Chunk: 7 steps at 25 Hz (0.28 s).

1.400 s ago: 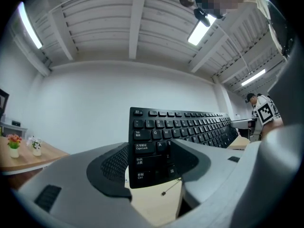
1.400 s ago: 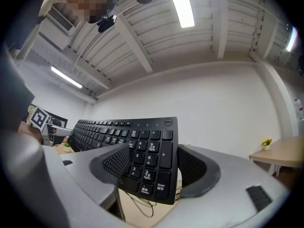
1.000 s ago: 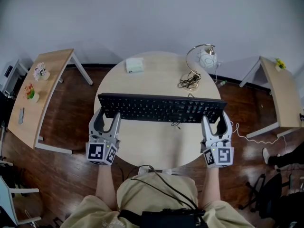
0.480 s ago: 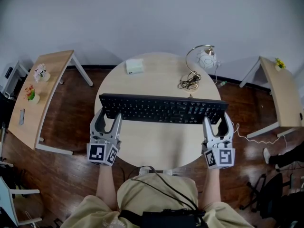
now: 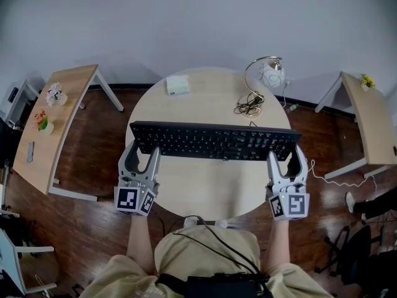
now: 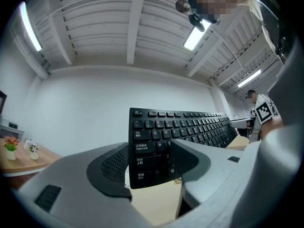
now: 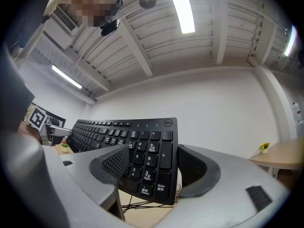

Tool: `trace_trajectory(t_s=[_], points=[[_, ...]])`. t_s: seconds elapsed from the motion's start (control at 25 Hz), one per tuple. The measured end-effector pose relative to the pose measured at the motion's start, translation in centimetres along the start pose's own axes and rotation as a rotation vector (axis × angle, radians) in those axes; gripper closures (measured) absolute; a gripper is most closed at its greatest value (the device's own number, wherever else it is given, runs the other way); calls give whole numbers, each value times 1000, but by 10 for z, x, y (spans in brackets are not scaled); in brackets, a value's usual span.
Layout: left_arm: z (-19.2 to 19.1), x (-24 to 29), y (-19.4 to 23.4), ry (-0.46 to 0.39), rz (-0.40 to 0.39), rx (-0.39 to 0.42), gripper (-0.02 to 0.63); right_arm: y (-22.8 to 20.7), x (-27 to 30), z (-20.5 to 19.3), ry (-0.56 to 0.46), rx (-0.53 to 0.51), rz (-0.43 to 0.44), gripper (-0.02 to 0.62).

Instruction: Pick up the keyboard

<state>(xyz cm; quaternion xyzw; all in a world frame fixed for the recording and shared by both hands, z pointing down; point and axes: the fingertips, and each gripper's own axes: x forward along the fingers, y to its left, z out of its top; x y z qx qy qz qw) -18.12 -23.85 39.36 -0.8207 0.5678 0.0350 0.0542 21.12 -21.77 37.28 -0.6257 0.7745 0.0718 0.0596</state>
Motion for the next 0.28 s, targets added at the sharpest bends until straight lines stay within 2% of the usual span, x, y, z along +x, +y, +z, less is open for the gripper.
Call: trace_trajectory(t_s=[0.28], points=[[-1, -5, 1, 1, 5, -1, 347, 3, -2, 1, 9, -4, 4, 270]])
